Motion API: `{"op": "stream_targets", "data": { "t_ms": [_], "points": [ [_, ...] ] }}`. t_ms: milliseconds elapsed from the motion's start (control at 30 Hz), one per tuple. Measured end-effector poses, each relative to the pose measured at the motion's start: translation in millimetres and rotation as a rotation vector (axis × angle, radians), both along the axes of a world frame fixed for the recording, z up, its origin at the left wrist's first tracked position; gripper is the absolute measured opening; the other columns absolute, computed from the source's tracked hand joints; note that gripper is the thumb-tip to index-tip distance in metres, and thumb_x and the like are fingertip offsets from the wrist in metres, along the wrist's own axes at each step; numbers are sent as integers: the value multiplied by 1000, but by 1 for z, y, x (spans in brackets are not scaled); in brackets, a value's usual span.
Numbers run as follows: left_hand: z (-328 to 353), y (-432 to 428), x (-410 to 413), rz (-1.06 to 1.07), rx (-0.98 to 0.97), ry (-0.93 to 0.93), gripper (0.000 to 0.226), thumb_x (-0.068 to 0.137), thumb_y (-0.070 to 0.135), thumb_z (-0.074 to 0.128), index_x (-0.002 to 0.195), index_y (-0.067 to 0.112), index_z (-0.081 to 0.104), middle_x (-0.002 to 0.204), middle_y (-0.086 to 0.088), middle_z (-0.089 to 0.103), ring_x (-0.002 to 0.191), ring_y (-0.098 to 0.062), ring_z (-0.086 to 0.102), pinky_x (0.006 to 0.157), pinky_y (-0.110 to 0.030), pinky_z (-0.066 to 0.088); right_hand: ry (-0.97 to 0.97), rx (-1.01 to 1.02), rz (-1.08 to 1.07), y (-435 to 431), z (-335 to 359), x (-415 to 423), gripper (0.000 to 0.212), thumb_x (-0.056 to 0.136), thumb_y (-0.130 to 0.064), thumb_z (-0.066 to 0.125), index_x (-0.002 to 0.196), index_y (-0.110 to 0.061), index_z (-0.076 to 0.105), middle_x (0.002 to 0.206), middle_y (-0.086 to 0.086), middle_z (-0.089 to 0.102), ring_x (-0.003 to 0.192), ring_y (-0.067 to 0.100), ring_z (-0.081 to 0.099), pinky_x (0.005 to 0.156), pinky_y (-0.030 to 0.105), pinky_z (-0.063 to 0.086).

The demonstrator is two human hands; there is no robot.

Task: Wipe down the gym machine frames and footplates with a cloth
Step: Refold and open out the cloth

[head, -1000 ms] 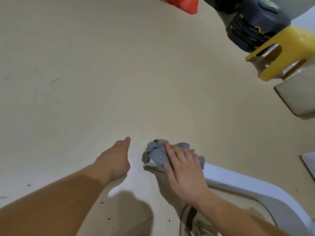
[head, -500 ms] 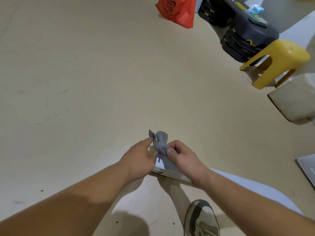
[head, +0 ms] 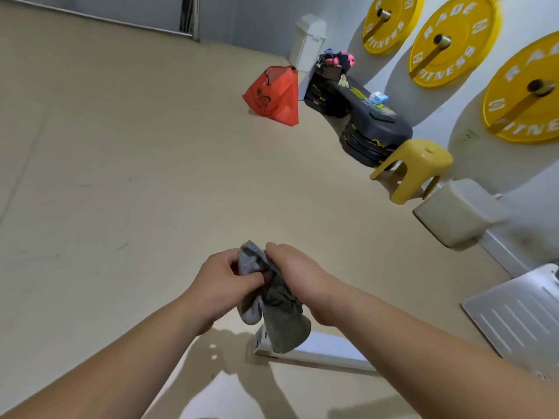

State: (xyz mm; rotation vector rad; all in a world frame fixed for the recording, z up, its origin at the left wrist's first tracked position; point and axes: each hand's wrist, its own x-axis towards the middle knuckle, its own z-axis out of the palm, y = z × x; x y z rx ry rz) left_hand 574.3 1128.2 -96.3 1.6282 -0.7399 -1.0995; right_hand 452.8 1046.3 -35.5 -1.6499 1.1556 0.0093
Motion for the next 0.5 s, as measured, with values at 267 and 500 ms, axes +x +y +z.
{"op": "stream_targets", "data": {
  "t_ms": [267,500],
  "points": [
    [64,-37,5,22,123,17,13,83,22,79,94,20,71,89,-1,76,82,-17,74,70,-31,57,-102,127,-383,-32,28,8,28,106,-32,41,100,-11,59,90,5,57,69,16,53,40,13,40],
    [172,-36,-6,-8,237,165,32,79,8,75,102,29,72,89,9,77,84,-11,75,84,-34,62,26,289,-489,-35,89,0,43,103,-40,39,104,-15,73,100,11,78,88,27,75,65,30,54]
  ]
}}
